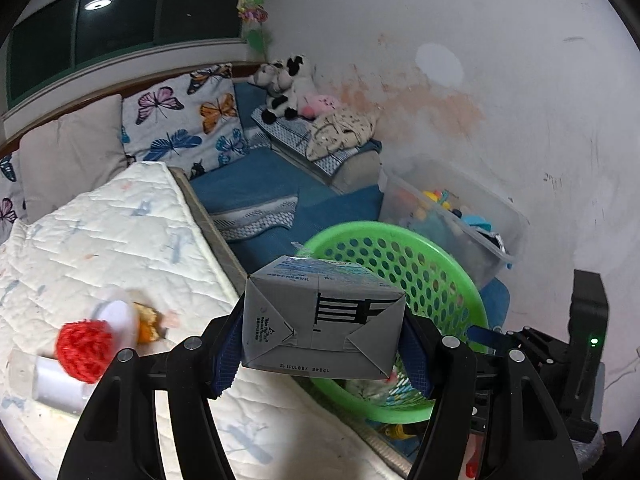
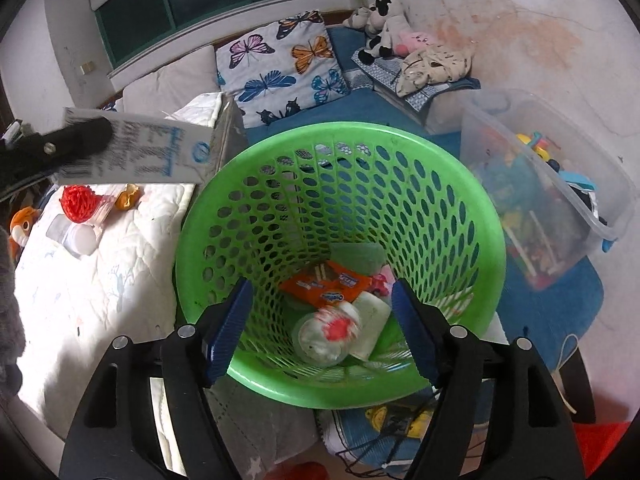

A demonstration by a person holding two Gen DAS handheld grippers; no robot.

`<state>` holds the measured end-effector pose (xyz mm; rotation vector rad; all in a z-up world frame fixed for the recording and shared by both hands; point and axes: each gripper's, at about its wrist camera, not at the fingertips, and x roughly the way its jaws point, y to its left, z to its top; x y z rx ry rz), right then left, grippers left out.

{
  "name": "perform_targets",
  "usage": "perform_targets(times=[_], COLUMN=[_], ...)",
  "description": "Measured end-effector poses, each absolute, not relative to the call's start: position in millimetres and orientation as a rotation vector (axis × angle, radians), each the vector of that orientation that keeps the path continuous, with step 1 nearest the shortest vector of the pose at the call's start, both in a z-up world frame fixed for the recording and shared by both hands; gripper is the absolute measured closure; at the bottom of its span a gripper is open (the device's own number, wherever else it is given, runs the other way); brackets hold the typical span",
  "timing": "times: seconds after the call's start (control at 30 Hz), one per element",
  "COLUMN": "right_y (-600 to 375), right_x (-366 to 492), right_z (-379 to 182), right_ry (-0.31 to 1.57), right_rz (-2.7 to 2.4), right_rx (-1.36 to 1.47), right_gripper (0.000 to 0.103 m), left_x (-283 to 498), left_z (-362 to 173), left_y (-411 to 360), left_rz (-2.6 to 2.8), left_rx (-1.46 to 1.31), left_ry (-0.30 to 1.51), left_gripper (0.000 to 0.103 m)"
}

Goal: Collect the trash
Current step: 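Open the left tool to drop the milk carton into the basket, then move both open tools back over the bed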

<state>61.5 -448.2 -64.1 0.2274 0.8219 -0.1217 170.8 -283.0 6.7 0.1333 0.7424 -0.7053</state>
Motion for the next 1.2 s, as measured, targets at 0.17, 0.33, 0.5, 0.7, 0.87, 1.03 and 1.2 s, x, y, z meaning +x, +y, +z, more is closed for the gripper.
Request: perform_targets(times=[0.17,0.33,0.5,0.7,0.87,1.03,1.2], right_y=[-452.7,-457.2,-460.8,-459.8,-453.6,-444.6,-431.9], right_x=[54.2,49.8,46.9,45.0,45.0,48.8,53.5], right_z=[-62.7,-63.7,-64.5,-64.1,-62.0,-60.2,-56.9], right_ry=[0.811,0.807,0.806,0.803,0.798,0.798,0.795], right_rz=[-0.125,-0.131,-0.139,-0.134,-0.123,-0.105,-0.082], right_rx=[0.237,0.248,0.261,0.268,0.266,0.259,0.252], right_gripper=[0.03,0.029,0.029,0.029,0.029,0.029,0.029], left_x=[173.4,171.4,169.5,170.0,168.9,170.0,173.2], left_z=[-8.1,-24.3,-29.8,-29.5,-26.4,-24.6,-18.1], left_y=[-300.6,-315.8,-320.3,-313.4,-293.8,-265.5,-235.4], left_rz=[-0.725,-0.741,-0.75,-0.746,-0.715,-0.66,-0.596], left_rx=[0.148,0.175,0.187,0.181,0.165,0.146,0.15], left_ry=[0.79,0.825,0.827,0.825,0.81,0.798,0.757], left_gripper=[0.038,0.037,0.03,0.028,0.028,0.028,0.028])
